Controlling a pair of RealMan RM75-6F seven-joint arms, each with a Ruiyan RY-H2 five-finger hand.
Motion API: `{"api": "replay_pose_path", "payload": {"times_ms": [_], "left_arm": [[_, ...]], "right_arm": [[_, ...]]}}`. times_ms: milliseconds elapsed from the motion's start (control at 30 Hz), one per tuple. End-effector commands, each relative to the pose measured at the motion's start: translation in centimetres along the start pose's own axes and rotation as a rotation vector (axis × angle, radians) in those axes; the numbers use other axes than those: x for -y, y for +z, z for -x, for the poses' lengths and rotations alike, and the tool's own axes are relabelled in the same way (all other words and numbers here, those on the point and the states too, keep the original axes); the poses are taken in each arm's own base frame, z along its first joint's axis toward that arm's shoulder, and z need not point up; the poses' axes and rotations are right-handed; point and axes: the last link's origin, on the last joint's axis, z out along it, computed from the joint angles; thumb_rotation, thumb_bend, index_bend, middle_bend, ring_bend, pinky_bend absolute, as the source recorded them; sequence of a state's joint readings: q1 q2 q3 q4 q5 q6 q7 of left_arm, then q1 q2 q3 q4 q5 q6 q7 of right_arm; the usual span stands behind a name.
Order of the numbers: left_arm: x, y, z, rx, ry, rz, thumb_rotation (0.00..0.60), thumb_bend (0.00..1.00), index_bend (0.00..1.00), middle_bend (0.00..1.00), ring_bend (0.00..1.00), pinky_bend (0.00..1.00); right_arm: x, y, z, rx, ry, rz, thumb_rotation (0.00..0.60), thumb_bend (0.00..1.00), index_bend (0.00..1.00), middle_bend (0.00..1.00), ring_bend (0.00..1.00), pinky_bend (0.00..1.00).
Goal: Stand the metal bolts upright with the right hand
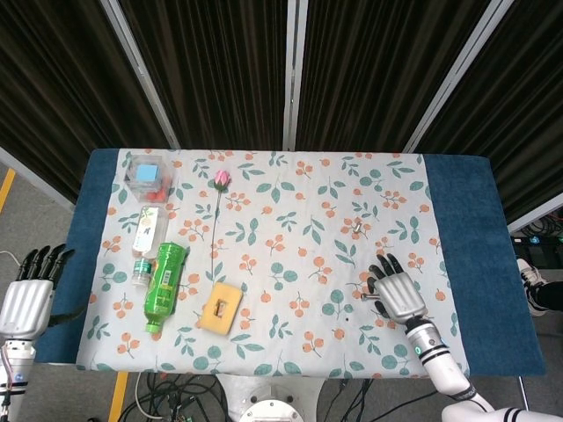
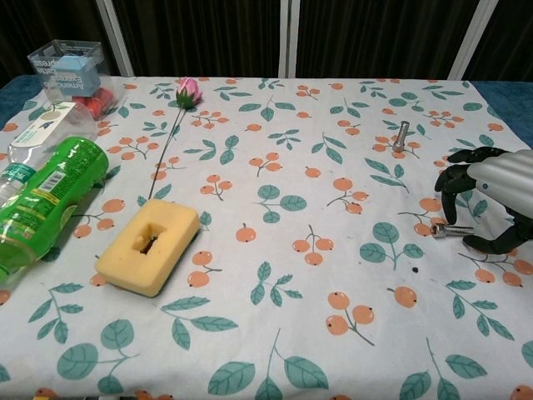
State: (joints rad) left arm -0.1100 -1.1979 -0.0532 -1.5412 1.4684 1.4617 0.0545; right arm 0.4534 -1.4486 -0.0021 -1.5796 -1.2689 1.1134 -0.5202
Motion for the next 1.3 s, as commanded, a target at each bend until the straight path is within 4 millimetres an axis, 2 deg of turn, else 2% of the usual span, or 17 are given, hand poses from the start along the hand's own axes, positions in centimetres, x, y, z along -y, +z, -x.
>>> {"api": "replay_pose_path", "payload": {"times_ms": [33, 567, 800, 1100, 1300], "left_arm": [[0.0, 0.0, 0.0, 0.001, 0.0, 0.001, 0.6, 0.0, 0.13, 0.07, 0.0, 0.0], [0.1, -0.1, 0.1, 0.003, -0.001, -0.004, 0.6, 0.0, 0.13, 0.07, 0.0, 0.0], [0.1, -0.2, 0.1, 0.001, -0.003, -0.004, 0.6, 0.0, 0.13, 0.07, 0.0, 0.0], [0.0, -0.3, 0.1, -0.001, -0.004, -0.001, 0.6, 0.0, 0.13, 0.07, 0.0, 0.0], [0.1, -0.4, 0.1, -0.001, -0.005, -0.006, 0.6, 0.0, 0.13, 0.07, 0.0, 0.0]], "right_arm": [[0.0, -0.1, 0.0, -0.002, 0.005, 0.003, 0.6, 0.23, 0.49, 0.21, 0.0, 0.0], [-0.5, 0.6, 0.5, 0.019, -0.005, 0.02, 0.6, 0.26, 0.52, 0.21, 0.0, 0.0], [-0.6, 0.7, 0.0, -0.007, -0.042, 0.018, 0.6, 0.36, 0.58, 0.24, 0.0, 0.0], [-0.7, 2.6, -3.6, -0.095, -0.318, -0.037, 0.6, 0.39, 0.59, 0.24, 0.0, 0.0], [0.0, 4.4, -5.2, -0.16, -0.605, -0.101, 0.6, 0.39, 0.6, 0.24, 0.0, 0.0]]}}
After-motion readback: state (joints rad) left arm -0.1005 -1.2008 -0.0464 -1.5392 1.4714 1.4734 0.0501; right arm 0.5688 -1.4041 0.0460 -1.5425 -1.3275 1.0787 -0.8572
